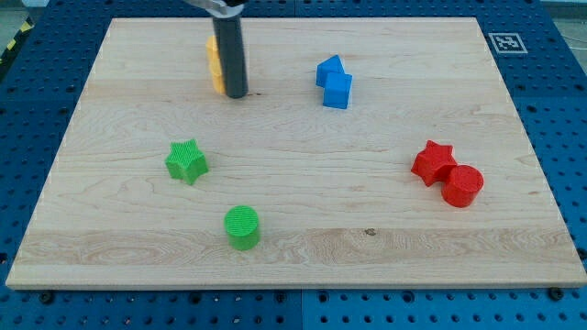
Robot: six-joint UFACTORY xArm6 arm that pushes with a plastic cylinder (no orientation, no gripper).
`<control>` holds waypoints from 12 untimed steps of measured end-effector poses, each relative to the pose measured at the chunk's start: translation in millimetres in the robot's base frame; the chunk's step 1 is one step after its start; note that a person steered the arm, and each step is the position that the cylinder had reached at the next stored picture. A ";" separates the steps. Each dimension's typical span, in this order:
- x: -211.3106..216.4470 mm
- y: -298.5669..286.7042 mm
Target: Move the arm away from the yellow heart
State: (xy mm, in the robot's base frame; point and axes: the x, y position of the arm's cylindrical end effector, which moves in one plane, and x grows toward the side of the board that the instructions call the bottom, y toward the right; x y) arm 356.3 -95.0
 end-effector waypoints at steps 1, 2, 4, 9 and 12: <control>-12.9 -13.6; -29.4 -20.9; -30.4 -21.0; 45.5 22.3; 65.0 32.3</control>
